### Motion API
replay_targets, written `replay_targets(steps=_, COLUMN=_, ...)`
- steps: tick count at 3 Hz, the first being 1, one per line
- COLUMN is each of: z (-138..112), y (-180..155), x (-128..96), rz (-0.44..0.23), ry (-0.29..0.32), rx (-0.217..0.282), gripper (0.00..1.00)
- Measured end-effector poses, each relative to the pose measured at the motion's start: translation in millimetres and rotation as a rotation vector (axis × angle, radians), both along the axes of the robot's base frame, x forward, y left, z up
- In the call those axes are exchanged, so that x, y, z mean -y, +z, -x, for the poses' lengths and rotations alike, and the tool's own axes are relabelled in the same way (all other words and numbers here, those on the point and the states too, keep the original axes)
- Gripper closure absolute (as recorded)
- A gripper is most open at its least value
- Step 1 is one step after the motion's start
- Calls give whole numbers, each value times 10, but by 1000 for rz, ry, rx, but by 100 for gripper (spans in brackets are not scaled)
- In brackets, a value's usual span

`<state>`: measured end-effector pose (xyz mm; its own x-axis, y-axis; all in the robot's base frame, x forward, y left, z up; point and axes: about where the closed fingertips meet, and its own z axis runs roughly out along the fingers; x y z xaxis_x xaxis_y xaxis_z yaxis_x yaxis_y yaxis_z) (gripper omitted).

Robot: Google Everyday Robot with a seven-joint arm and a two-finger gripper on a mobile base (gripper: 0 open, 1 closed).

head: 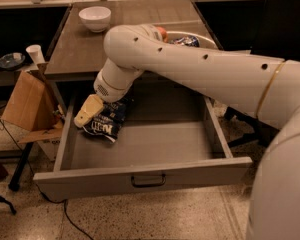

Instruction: Pick blue chip bag from top drawer and place on counter

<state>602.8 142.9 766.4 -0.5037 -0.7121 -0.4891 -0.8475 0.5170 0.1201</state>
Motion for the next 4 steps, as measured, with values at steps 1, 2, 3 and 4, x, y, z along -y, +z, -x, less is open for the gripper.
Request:
replay_targets(steps=1, z=-104, y=-338, x=-62, rz=-26, ry=-50, rx=-54, gripper=0)
replay_targets(steps=2, z=-177, y=-546, x=-84, rz=-90, ry=-154, rx=-99, gripper=0)
replay_targets(steps=3, z=-335, y=-689, x=-223, rz=-152, ry=-266, rx=-134, gripper=0)
replay_targets(steps=4, z=-473, y=-787, x=-395, rz=-201, ry=-357, rx=-166, gripper=0)
